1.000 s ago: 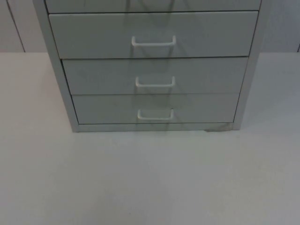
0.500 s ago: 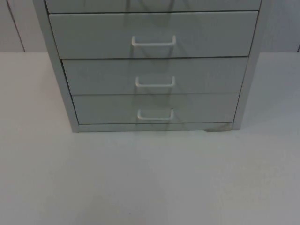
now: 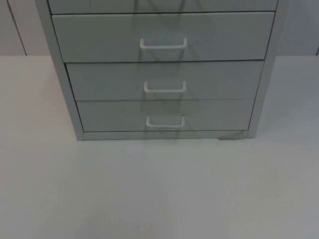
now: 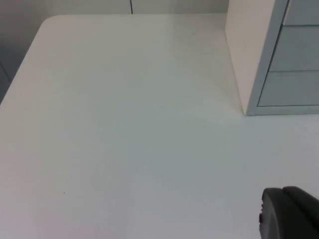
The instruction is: Open the drawer with the left hand, place the block into the drawer with the right hand, then close the drawer with the left hand.
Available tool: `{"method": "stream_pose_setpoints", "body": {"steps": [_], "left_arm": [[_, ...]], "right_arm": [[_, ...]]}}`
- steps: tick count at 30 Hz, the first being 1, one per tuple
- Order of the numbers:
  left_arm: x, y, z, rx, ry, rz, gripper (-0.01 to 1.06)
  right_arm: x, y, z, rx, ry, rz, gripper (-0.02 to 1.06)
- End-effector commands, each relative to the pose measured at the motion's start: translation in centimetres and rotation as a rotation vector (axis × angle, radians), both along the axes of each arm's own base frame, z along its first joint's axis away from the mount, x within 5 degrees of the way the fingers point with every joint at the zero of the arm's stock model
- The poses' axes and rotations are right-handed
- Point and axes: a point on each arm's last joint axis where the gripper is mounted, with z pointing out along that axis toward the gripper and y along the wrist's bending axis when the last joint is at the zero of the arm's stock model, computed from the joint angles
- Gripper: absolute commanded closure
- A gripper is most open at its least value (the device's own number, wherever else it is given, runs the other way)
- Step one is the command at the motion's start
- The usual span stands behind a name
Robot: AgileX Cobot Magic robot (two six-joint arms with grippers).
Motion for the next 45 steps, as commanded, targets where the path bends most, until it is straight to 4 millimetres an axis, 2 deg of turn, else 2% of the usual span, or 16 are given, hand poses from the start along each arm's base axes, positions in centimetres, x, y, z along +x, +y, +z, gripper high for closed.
{"method": "stream_pose_setpoints", "body": {"steps": [1, 3, 4, 6, 8, 9, 10, 11, 14, 19, 21, 28, 45], "left_arm": [[-0.03, 0.02, -0.13, -0.008, 0.003, 0.010, 1.00], [-0.03, 0.02, -0.13, -0.014, 0.003, 0.013, 0.84], [-0.03, 0.02, -0.13, -0.014, 0.003, 0.013, 0.84], [-0.03, 0.02, -0.13, -0.015, 0.003, 0.013, 0.59], [-0.02, 0.00, -0.13, -0.017, 0.003, 0.012, 0.23], [-0.02, 0.00, -0.13, -0.017, 0.003, 0.012, 0.23], [-0.02, 0.00, -0.13, -0.017, 0.003, 0.012, 0.06], [-0.02, 0.00, -0.11, -0.022, 0.001, 0.014, 0.00], [-0.02, -0.02, -0.11, -0.026, 0.001, 0.014, 0.00], [0.01, -0.17, -0.06, -0.046, -0.005, 0.006, 0.00], [0.01, -0.13, -0.07, -0.049, -0.004, 0.012, 0.00], [-0.05, 0.60, -0.12, -0.082, -0.002, 0.121, 0.00], [-0.05, 0.61, -0.14, -0.014, 0.003, 0.087, 0.00]], "right_arm": [[0.01, -0.03, -0.09, -0.007, -0.004, -0.006, 0.33], [0.01, -0.03, -0.09, -0.007, -0.004, -0.006, 0.33], [0.01, -0.03, -0.09, -0.007, -0.004, -0.006, 0.33], [0.01, -0.03, -0.09, -0.007, -0.004, -0.006, 0.33], [0.01, -0.03, -0.09, -0.007, -0.004, -0.006, 0.33], [0.01, -0.03, -0.09, -0.007, -0.004, -0.006, 0.33], [0.01, -0.03, -0.09, -0.007, -0.004, -0.006, 0.33], [0.01, -0.03, -0.09, -0.007, -0.004, -0.006, 0.33], [0.01, -0.03, -0.09, -0.007, -0.004, -0.006, 0.30], [0.02, 0.00, -0.09, -0.004, -0.004, -0.003, 0.02], [0.02, 0.00, -0.09, -0.004, -0.004, -0.003, -0.01], [0.02, 0.00, -0.09, -0.004, -0.004, -0.003, -0.01], [0.02, 0.00, -0.09, -0.004, -0.004, -0.003, -0.01]]}}
